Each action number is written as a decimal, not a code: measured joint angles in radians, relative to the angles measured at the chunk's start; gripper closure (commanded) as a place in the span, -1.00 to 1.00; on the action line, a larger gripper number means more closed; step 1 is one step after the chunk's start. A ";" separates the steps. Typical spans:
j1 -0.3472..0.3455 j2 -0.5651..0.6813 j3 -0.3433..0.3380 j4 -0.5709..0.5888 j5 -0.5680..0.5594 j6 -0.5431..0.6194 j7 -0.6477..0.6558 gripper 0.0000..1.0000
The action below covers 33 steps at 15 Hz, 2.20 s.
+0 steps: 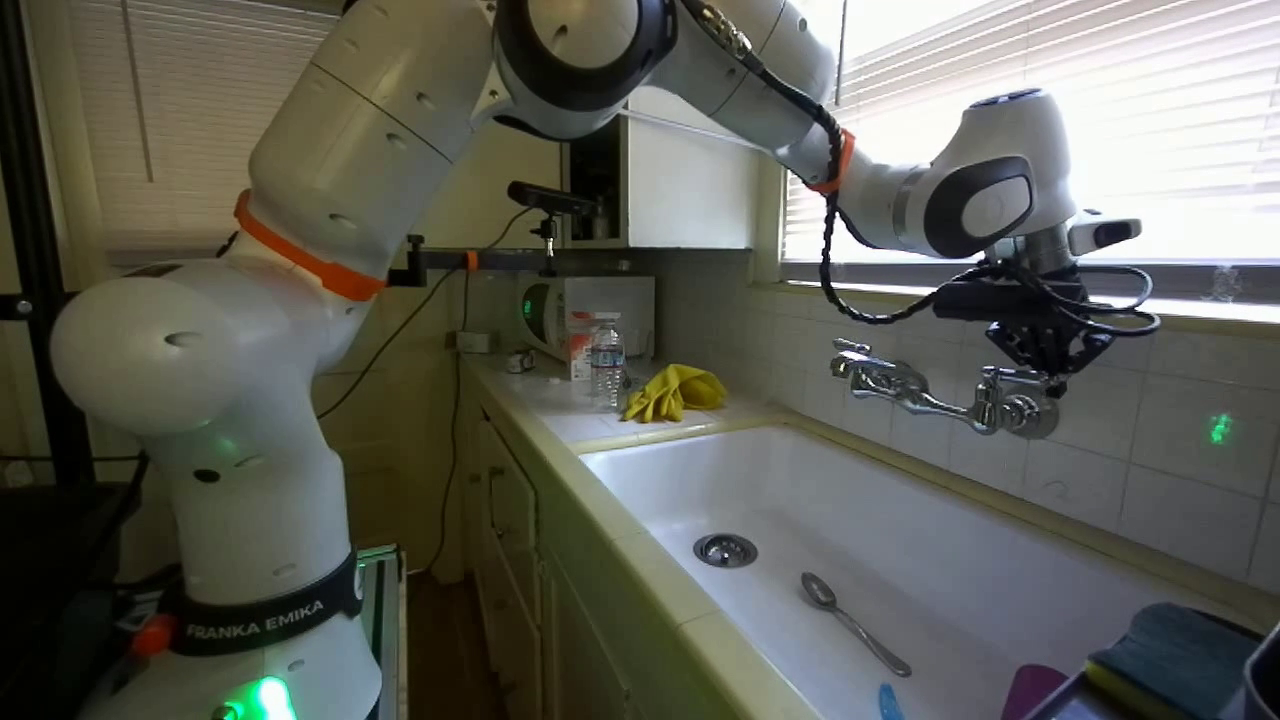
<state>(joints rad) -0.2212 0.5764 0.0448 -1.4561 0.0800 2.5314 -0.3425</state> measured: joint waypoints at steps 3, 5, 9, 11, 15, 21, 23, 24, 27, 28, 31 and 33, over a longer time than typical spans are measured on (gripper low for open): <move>0.000 0.002 0.003 0.000 0.001 -0.003 -0.003 1.00; 0.002 0.001 0.001 0.000 0.001 -0.005 0.001 1.00; 0.007 -0.007 -0.002 0.000 0.001 -0.027 0.012 1.00; 0.013 -0.017 -0.006 -0.002 -0.001 -0.055 0.027 1.00; 0.038 -0.027 -0.034 -0.006 -0.018 -0.080 0.084 1.00; 0.074 -0.036 -0.076 -0.007 -0.039 -0.114 0.165 1.00; 0.079 -0.038 -0.082 -0.006 -0.044 -0.127 0.182 1.00; 0.080 -0.039 -0.083 -0.006 -0.045 -0.130 0.189 1.00; 0.083 -0.041 -0.086 -0.007 -0.047 -0.139 0.207 1.00; 0.083 -0.042 -0.087 -0.007 -0.048 -0.143 0.210 1.00; 0.085 -0.044 -0.089 -0.007 -0.049 -0.152 0.221 1.00; 0.087 -0.046 -0.091 -0.007 -0.049 -0.161 0.226 1.00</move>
<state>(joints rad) -0.1345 0.5305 -0.0463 -1.4636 0.0307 2.3702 -0.1165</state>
